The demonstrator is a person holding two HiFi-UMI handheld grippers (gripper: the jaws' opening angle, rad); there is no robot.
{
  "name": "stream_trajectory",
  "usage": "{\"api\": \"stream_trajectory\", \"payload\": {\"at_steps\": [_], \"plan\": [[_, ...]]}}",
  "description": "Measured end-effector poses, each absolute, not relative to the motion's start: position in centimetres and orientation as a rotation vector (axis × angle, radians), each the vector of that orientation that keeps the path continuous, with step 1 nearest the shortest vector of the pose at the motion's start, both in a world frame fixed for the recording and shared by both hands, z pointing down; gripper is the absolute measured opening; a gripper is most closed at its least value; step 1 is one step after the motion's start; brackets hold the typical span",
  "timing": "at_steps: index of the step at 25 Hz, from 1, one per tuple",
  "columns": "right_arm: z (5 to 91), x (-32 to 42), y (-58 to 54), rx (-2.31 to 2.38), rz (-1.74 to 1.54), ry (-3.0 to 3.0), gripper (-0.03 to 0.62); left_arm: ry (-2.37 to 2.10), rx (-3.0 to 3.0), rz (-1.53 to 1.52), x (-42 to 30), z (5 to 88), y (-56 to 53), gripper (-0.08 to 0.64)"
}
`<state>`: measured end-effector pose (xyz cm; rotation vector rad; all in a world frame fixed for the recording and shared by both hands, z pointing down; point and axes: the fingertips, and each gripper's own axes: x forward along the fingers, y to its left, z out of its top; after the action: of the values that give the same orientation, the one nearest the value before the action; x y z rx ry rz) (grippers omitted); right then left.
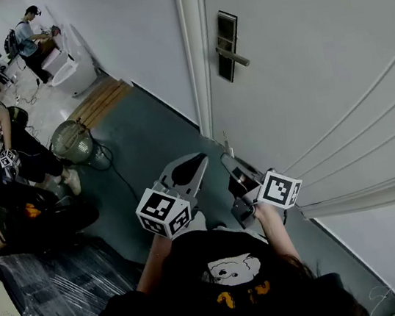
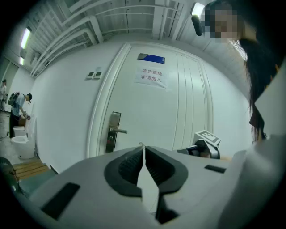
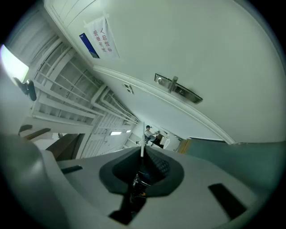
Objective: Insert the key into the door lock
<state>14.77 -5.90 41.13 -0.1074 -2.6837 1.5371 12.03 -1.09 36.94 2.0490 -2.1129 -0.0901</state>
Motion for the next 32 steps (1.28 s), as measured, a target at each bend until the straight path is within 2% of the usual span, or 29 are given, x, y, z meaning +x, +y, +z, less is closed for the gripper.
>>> {"api": "stream_trajectory", "payload": {"at_steps": [24, 32], "plan": [[42.8, 14.8, -6.9, -0.009, 1.585, -2.673, 0.02, -2.012, 2.101, -0.059, 12.4, 38.3, -2.6, 0.02], [43.5, 10.0, -11.5, 0.072, 1.624, -2.632, 0.02, -1.969, 2.117, 0.0, 7.5, 38.8, -7.0, 0.02]]}}
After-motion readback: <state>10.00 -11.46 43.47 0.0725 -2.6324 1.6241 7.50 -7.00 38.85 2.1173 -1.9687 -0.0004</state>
